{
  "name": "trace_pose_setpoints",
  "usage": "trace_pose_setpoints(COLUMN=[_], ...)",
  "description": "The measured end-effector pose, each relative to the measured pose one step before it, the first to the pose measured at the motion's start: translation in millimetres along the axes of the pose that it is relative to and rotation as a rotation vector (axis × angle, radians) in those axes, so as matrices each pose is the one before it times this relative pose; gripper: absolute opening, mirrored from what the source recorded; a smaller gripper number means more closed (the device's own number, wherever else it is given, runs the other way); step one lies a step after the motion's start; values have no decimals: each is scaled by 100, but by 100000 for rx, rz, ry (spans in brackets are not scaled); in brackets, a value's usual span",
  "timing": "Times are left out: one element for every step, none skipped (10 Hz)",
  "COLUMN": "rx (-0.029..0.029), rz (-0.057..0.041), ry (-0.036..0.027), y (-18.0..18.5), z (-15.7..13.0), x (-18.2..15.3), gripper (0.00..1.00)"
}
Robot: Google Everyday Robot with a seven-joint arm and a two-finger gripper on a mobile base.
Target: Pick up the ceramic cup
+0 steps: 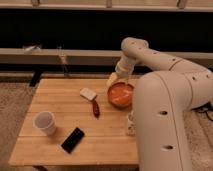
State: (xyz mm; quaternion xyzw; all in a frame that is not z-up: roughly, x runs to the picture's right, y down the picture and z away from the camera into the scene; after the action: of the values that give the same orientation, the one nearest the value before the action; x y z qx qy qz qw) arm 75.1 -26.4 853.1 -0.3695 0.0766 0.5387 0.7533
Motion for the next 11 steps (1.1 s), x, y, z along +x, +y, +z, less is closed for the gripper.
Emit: trace_pose_setpoints(rx=[0, 1, -3, 4, -5, 8, -3, 4, 451, 778, 593], rz=[5, -2, -6, 10, -3, 1, -5, -79, -1865, -3603, -5544], ry=[-6, 4, 4, -4, -1, -3, -1, -216, 367, 59, 80], y=[-6, 3, 1, -6, 5, -6, 4, 9, 143, 581, 1680], z=[-3, 1, 3, -2, 0, -4, 0, -91, -36, -48, 365], x=[3, 0, 1, 3, -4, 3, -4, -94, 136, -72, -369], gripper=[80, 80, 80, 80, 80, 80, 80, 80, 80, 80, 80])
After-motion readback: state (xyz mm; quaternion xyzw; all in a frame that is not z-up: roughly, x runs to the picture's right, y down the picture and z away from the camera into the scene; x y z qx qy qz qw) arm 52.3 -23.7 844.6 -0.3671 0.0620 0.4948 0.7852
